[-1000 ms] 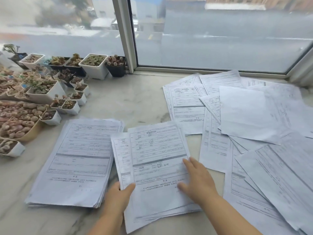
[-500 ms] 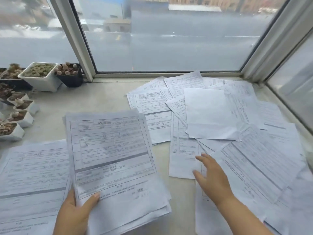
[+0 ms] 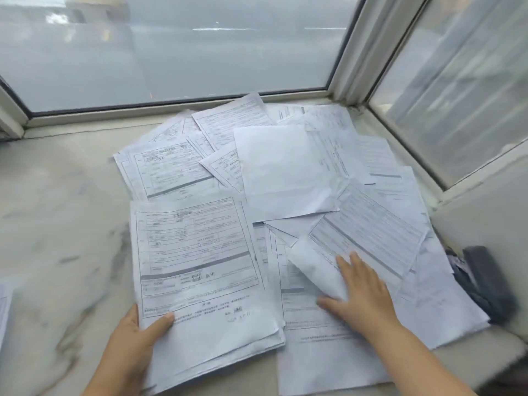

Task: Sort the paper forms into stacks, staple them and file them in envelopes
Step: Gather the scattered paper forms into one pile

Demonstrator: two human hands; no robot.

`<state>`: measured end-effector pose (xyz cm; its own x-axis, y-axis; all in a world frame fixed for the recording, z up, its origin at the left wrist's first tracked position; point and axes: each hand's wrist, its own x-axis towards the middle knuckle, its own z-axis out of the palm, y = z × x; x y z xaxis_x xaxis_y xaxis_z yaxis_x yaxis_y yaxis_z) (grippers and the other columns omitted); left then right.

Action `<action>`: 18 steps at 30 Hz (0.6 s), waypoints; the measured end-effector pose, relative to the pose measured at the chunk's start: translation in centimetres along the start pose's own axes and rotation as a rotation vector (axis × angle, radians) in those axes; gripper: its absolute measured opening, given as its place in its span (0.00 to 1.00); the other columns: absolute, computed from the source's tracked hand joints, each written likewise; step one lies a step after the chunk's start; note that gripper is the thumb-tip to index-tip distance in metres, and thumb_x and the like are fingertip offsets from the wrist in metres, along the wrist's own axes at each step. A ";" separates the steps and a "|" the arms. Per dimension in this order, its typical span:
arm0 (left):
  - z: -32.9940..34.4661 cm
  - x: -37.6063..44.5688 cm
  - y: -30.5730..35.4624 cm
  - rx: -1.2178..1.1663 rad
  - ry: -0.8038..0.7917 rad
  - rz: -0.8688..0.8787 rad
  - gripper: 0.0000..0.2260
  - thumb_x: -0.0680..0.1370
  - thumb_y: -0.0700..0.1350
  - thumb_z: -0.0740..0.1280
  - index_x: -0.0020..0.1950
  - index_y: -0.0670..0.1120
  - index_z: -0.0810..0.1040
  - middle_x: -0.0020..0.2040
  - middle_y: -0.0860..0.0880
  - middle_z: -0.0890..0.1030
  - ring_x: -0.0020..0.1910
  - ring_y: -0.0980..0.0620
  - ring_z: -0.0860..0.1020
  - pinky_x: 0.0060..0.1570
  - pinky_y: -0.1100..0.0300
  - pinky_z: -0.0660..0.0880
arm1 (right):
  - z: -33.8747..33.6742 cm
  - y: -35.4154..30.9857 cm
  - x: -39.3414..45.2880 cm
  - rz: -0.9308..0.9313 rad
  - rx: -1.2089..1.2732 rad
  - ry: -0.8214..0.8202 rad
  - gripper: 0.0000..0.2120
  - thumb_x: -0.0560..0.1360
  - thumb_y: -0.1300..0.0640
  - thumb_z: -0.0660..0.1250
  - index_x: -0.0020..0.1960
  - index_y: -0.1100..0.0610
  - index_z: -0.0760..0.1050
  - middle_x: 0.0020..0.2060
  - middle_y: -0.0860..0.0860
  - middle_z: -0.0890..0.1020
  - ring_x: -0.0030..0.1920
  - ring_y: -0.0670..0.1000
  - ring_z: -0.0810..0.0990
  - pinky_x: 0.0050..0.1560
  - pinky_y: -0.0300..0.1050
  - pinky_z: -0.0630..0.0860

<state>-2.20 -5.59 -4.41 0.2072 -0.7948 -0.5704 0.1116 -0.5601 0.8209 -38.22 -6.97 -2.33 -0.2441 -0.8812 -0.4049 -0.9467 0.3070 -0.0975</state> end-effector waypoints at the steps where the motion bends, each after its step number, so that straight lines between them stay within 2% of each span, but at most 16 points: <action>1: -0.1 0.2 -0.1 0.011 -0.010 -0.009 0.14 0.74 0.30 0.68 0.57 0.43 0.78 0.48 0.45 0.85 0.44 0.47 0.82 0.35 0.62 0.80 | 0.0 0.3 0.1 -0.008 0.012 0.042 0.44 0.71 0.29 0.61 0.79 0.46 0.47 0.79 0.47 0.45 0.77 0.51 0.51 0.74 0.50 0.55; 3: -0.3 0.5 -0.1 0.026 -0.034 -0.016 0.15 0.74 0.30 0.68 0.58 0.42 0.77 0.49 0.43 0.84 0.45 0.47 0.82 0.36 0.64 0.80 | -0.2 0.7 0.2 -0.020 0.053 0.117 0.37 0.75 0.35 0.61 0.78 0.47 0.54 0.78 0.47 0.56 0.75 0.50 0.59 0.70 0.48 0.63; 4: -0.3 0.6 -0.2 0.025 -0.041 -0.024 0.15 0.74 0.30 0.67 0.58 0.42 0.78 0.48 0.44 0.85 0.45 0.46 0.82 0.36 0.64 0.80 | -0.4 0.8 0.3 -0.025 0.105 0.147 0.33 0.76 0.40 0.64 0.77 0.47 0.58 0.75 0.47 0.64 0.71 0.50 0.66 0.65 0.48 0.69; 6: 0.0 0.4 -0.1 0.015 -0.044 -0.043 0.14 0.75 0.29 0.67 0.56 0.44 0.78 0.46 0.47 0.85 0.45 0.46 0.82 0.36 0.64 0.80 | -1.3 0.9 0.2 -0.012 0.280 0.197 0.27 0.74 0.54 0.67 0.72 0.49 0.66 0.60 0.47 0.76 0.56 0.52 0.75 0.49 0.47 0.73; 7: 0.1 0.4 -0.1 0.010 -0.038 -0.046 0.14 0.75 0.29 0.67 0.55 0.44 0.78 0.45 0.48 0.85 0.44 0.46 0.82 0.36 0.63 0.80 | -1.6 1.1 0.1 0.006 0.367 0.227 0.27 0.72 0.60 0.68 0.70 0.49 0.67 0.55 0.47 0.77 0.51 0.52 0.76 0.45 0.47 0.72; 10: 0.0 0.3 -0.2 -0.002 -0.045 -0.049 0.14 0.75 0.30 0.67 0.56 0.44 0.78 0.49 0.45 0.85 0.47 0.43 0.82 0.41 0.58 0.81 | -2.2 2.0 -1.0 0.093 0.556 0.326 0.26 0.72 0.68 0.67 0.66 0.51 0.67 0.51 0.50 0.77 0.47 0.54 0.77 0.42 0.47 0.72; 13: -0.2 0.3 -0.2 -0.015 -0.073 -0.063 0.15 0.75 0.30 0.67 0.59 0.44 0.78 0.52 0.43 0.84 0.50 0.41 0.82 0.51 0.48 0.79 | -3.1 2.1 -2.5 0.264 0.813 0.536 0.16 0.73 0.69 0.64 0.57 0.55 0.71 0.46 0.53 0.78 0.43 0.58 0.78 0.42 0.47 0.71; 14: -0.2 0.3 -0.1 -0.022 -0.087 -0.067 0.15 0.75 0.30 0.66 0.58 0.44 0.78 0.51 0.44 0.85 0.49 0.42 0.83 0.50 0.50 0.80 | -3.7 1.8 -3.0 0.328 0.900 0.621 0.13 0.73 0.69 0.63 0.54 0.57 0.71 0.44 0.55 0.78 0.43 0.60 0.77 0.43 0.47 0.70; 16: -0.2 0.1 -0.1 -0.036 -0.103 -0.069 0.15 0.75 0.29 0.66 0.57 0.45 0.78 0.49 0.46 0.85 0.47 0.46 0.83 0.42 0.57 0.82 | -4.8 0.8 -4.1 0.386 0.990 0.746 0.11 0.74 0.69 0.63 0.53 0.59 0.70 0.44 0.56 0.78 0.43 0.57 0.75 0.45 0.45 0.68; 18: 0.0 -0.2 0.3 -0.046 -0.129 -0.074 0.15 0.75 0.29 0.65 0.58 0.45 0.78 0.50 0.46 0.85 0.47 0.46 0.84 0.41 0.60 0.81 | -5.1 -1.7 -5.3 0.256 0.925 0.814 0.08 0.74 0.65 0.64 0.53 0.60 0.71 0.41 0.56 0.78 0.41 0.55 0.74 0.43 0.45 0.68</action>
<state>-2.18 -5.56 -4.01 0.0703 -0.7771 -0.6254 0.1671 -0.6089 0.7755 -36.41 -4.65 4.66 -0.7691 -0.6240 0.1381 -0.4317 0.3480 -0.8322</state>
